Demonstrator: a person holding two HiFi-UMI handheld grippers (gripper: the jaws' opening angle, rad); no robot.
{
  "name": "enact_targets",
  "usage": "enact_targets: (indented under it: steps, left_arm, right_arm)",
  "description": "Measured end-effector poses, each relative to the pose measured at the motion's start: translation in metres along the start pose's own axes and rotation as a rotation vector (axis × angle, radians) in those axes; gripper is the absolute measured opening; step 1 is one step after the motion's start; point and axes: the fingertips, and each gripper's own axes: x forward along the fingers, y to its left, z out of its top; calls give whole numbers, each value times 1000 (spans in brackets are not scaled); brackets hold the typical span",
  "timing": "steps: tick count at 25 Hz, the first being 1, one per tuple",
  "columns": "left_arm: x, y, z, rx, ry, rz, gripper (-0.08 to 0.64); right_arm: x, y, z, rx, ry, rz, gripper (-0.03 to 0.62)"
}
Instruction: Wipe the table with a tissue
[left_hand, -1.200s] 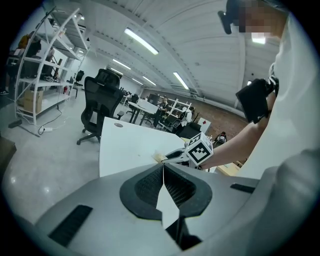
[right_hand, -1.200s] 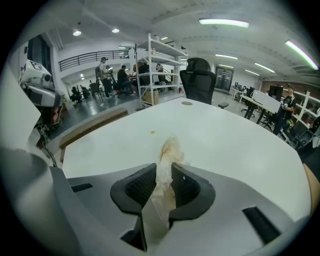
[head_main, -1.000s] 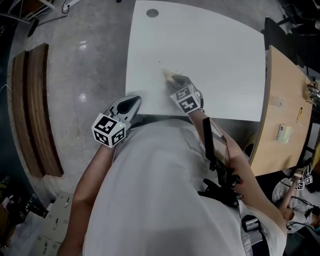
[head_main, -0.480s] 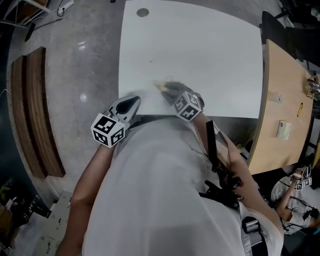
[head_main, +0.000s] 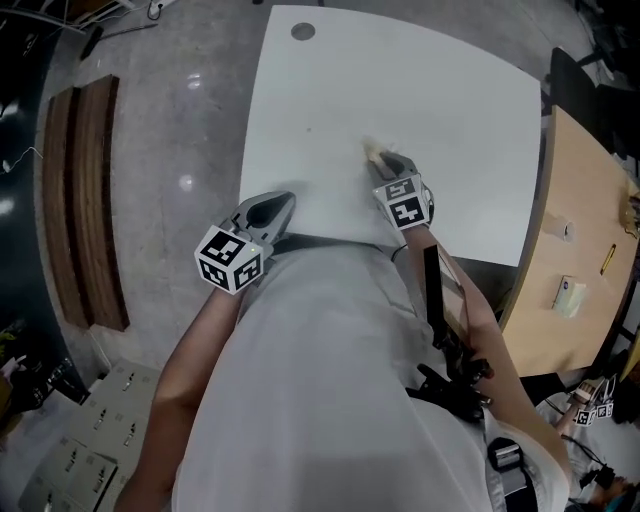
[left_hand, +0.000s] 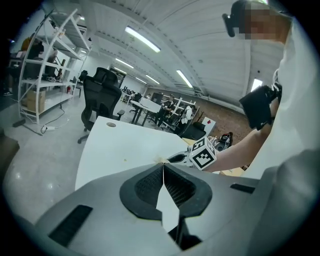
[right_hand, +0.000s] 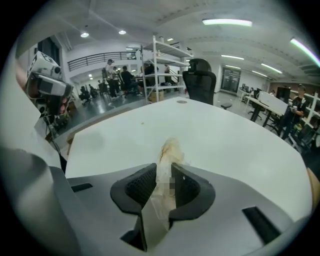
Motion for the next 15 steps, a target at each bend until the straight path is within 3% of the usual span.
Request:
enact_targets:
  steps: [8,15]
  left_arm:
    - [-22,2,-8,-18,-7,102,8]
    - [-26,19,-4,-34,-41,98,8]
  right_arm:
    - [31,115,35,-352,-2,246,94]
    - [14,160,17,-515,46,549,94]
